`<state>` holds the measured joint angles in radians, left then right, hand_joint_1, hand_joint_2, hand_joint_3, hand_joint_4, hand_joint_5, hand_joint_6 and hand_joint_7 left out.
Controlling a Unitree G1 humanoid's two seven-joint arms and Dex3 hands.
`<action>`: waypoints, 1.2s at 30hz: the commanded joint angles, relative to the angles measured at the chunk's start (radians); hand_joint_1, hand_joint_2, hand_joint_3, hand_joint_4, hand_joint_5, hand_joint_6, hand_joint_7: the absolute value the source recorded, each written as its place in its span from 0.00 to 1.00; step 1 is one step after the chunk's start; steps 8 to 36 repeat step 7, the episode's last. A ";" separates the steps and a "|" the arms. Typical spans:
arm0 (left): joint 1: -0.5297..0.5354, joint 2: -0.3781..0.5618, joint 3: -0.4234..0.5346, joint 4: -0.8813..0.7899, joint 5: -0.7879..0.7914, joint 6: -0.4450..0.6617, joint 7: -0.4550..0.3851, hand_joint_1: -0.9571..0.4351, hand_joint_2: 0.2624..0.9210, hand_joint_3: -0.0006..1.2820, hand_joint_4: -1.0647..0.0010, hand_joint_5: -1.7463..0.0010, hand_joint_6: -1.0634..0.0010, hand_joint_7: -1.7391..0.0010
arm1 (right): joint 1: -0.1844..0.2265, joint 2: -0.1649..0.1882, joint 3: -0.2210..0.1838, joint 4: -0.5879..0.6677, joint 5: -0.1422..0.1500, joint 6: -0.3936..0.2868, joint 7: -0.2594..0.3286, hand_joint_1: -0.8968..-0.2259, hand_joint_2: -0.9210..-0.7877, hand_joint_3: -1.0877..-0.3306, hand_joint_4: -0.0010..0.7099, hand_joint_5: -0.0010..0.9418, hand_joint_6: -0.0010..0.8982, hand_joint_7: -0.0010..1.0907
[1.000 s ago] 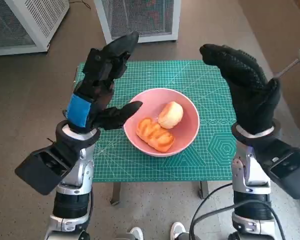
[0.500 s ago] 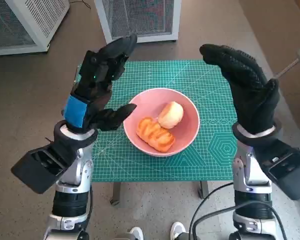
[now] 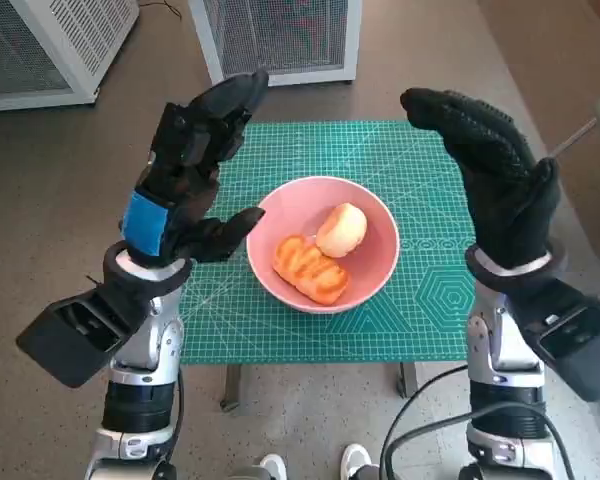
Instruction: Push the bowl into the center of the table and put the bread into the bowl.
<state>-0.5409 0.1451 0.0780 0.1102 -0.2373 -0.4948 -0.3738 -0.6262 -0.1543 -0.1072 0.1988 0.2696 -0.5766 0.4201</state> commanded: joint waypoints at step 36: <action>0.016 -0.001 -0.002 -0.017 -0.011 0.002 -0.003 0.27 1.00 0.31 0.80 0.95 1.00 0.64 | 0.023 0.003 0.004 0.004 0.000 0.018 -0.009 0.60 0.00 0.79 0.44 0.01 0.01 0.59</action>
